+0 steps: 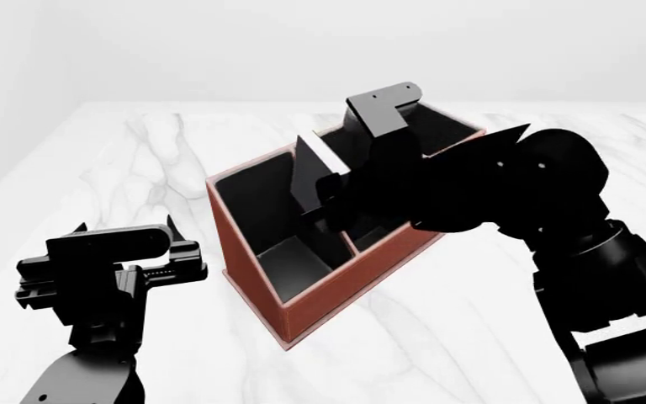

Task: Pick up the book and place it in the left compartment of the caddy.

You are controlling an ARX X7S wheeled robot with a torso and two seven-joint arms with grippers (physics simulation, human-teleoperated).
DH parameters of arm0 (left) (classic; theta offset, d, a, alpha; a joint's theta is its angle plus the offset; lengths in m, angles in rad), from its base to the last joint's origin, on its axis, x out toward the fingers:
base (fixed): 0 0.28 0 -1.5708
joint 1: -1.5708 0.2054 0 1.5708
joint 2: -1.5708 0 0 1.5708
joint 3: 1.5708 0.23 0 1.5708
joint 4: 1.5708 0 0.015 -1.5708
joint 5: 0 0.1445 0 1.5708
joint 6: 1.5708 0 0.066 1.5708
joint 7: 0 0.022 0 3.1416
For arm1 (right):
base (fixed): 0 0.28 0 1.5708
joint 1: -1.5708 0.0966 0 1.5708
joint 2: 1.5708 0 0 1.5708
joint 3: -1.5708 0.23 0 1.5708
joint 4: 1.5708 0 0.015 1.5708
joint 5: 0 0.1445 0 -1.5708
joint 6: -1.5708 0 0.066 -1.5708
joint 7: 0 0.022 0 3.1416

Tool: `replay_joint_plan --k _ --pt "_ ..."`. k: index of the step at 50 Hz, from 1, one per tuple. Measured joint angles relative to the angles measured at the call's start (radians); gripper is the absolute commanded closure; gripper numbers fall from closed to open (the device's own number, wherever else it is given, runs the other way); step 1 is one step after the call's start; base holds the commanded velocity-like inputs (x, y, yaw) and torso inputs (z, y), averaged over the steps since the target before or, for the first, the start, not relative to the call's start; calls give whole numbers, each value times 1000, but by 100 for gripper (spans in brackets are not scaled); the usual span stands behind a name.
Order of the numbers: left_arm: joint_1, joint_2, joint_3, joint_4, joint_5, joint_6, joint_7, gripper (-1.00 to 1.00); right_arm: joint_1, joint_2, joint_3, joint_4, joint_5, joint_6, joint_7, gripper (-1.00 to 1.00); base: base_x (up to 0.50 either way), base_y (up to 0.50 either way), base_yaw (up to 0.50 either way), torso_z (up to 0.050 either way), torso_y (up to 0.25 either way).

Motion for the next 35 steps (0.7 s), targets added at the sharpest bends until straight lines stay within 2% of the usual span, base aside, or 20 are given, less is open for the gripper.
replay_joint_plan --k 14,35 --pt "-3 -5 -2 3 -7 -3 -6 -100 29 -109 -141 248 -156 -133 -178 100 0 0 0 0 1" --pt "2 -9 3 -2 -14 5 -12 -100 -18 -208 -247 404 -253 -256 -246 100 0 0 0 0 1"
